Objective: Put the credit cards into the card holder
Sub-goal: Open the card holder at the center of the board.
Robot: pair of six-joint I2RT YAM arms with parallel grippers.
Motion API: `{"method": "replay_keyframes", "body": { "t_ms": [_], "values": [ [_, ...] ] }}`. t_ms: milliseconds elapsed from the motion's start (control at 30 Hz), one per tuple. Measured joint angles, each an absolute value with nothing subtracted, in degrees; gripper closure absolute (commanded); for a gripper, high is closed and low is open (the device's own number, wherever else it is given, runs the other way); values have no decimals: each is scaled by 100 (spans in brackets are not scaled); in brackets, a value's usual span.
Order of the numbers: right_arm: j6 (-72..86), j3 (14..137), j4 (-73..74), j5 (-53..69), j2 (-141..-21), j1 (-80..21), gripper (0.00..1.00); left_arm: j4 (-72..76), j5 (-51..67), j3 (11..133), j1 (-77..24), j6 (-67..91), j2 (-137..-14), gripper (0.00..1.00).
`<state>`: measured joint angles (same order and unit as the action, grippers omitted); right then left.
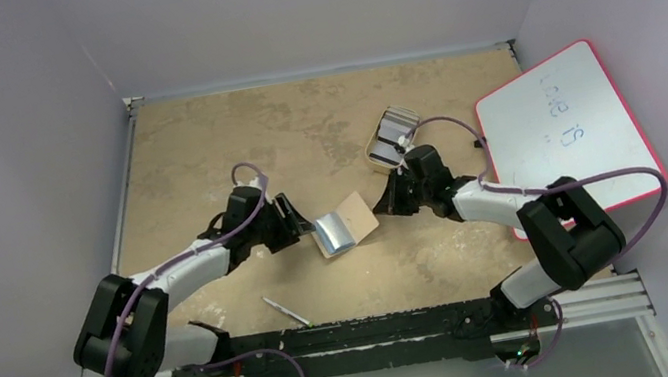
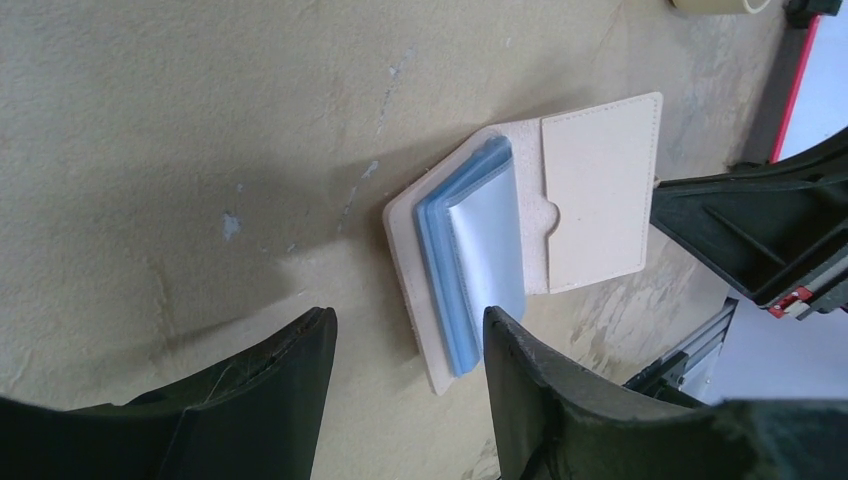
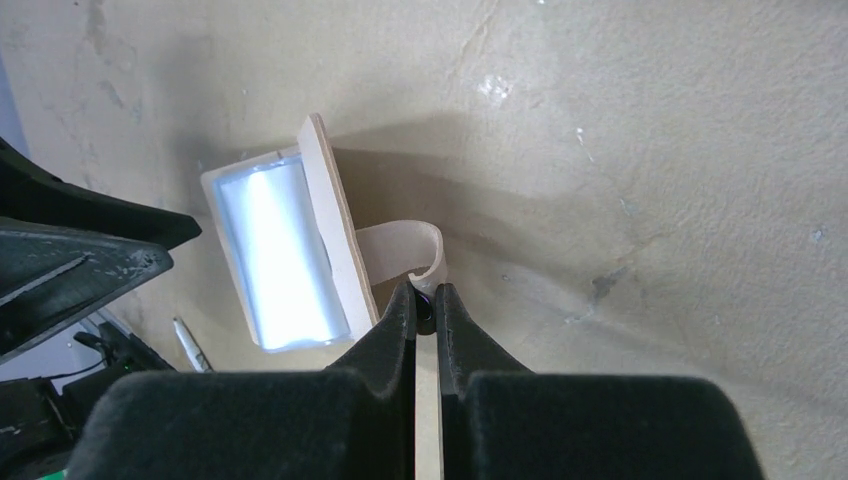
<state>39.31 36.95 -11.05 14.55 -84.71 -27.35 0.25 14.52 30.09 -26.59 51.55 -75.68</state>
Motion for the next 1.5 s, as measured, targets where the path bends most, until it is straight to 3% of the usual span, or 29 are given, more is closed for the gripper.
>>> {"method": "replay_keyframes", "body": {
  "t_ms": [167, 467, 733, 800, 967, 1100, 1333, 1500],
  "values": [
    [3918, 3601, -1076, 1441, -8473, -2735, 99, 338, 1503, 3009, -2766, 5199, -7708, 46],
    [3922, 3540, -1072, 1404, -8477, -2735, 99, 958, 1627, 2803, -2987, 5435, -8149, 55],
    [3942, 3389, -1068, 1396, -8484, -2735, 94, 1848, 1774, 2523, -3297, 5791, -8202, 80],
    [3940, 3382, -1063, 1396, -8484, -2733, 89, 2062, 1828, 2506, -3317, 5857, -8261, 82],
    [3927, 3382, -871, 1291, -8390, -2731, 69, 2377, 1929, 2502, -3323, 5957, -8294, 100],
    [3848, 3430, -381, 1072, -7979, -2733, 56, 2447, 1981, 2504, -3361, 5953, -8291, 100],
    [3819, 4051, 233, 847, -7262, -2773, 42, 1986, 1920, 2558, -3406, 5885, -8038, 100],
    [3879, 4359, 242, 821, -7183, -3345, 40, 1378, 1754, 2805, -3472, 5725, -7758, 100]
  ]
}}
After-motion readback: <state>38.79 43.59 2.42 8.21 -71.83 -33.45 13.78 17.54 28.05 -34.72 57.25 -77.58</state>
